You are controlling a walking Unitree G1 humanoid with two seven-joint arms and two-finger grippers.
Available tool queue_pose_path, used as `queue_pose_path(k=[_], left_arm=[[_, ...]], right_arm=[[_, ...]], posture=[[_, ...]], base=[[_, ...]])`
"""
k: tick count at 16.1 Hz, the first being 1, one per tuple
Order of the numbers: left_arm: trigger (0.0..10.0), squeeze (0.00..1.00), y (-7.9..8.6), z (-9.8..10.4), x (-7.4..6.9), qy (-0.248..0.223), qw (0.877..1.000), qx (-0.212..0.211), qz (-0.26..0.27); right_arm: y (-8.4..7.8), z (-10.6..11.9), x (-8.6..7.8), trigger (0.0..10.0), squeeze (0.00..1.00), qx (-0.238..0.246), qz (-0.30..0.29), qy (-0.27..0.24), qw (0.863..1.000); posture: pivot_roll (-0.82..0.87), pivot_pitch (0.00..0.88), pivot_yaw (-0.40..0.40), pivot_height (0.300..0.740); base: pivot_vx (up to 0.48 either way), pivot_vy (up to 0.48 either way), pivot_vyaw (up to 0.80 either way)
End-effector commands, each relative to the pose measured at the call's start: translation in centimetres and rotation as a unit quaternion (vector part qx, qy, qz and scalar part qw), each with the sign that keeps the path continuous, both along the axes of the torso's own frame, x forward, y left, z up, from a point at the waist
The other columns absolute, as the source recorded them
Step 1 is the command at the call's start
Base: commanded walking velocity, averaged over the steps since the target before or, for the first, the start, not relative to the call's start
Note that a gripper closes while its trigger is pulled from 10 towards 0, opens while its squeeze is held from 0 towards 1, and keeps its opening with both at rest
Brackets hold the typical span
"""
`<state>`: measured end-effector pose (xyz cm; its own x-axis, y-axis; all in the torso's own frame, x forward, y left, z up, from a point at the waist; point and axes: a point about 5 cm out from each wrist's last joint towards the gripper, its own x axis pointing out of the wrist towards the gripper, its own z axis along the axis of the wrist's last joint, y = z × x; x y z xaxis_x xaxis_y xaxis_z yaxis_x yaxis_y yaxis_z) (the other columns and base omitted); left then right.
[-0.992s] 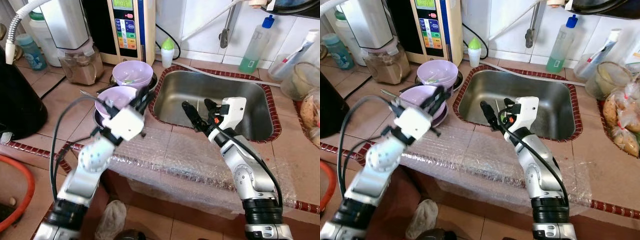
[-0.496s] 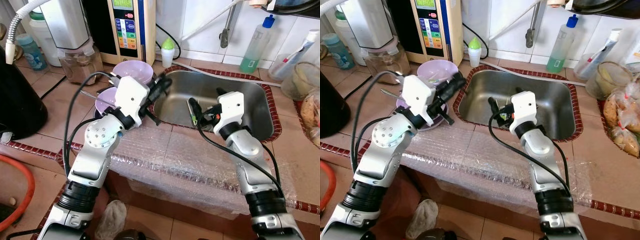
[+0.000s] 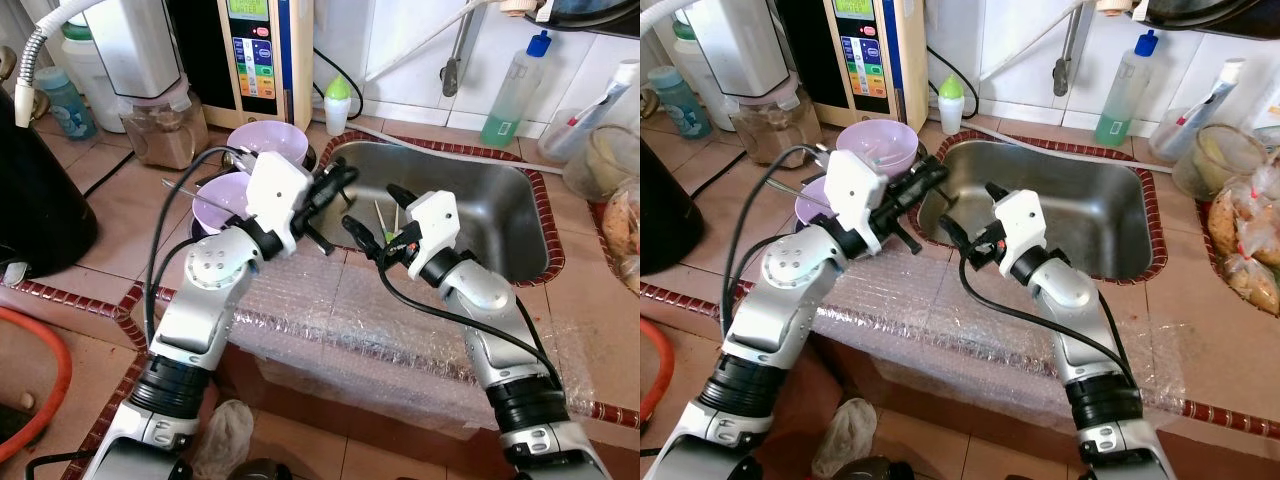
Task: Kitchen organization
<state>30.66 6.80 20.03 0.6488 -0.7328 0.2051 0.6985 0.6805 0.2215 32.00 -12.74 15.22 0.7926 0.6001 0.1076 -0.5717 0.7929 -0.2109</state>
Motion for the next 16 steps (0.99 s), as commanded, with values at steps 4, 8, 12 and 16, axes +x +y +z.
queue_pose_path(k=[4,8,12,16], left_arm=[[0.0,0.00,-2.0,-0.2,-1.0,0.007,0.999,0.003,-0.047],[0.0,0.00,-2.5,-0.2,-1.2,0.007,0.999,0.004,-0.054],[0.0,0.00,-2.6,-0.3,-1.4,0.010,0.999,0.003,-0.054],[0.0,0.00,-2.6,-0.4,-1.4,0.011,0.999,0.002,-0.053]], right_arm=[[0.9,0.5,1.4,7.3,0.00,-0.013,0.021,-0.009,1.000],[1.2,-0.2,2.2,0.0,0.00,-0.018,0.017,0.010,1.000],[0.6,-0.3,3.1,0.0,0.00,-0.018,-0.021,0.013,1.000],[0.2,-0.4,3.6,0.0,0.00,-0.015,-0.040,0.017,0.999]], posture=[[-0.01,0.008,0.044,0.740],[0.00,0.012,0.034,0.740],[0.00,0.012,0.027,0.740],[0.00,0.012,0.026,0.740]], base=[[0.000,0.000,0.00],[0.000,0.000,0.00],[0.000,0.000,0.00],[0.000,0.000,0.00]])
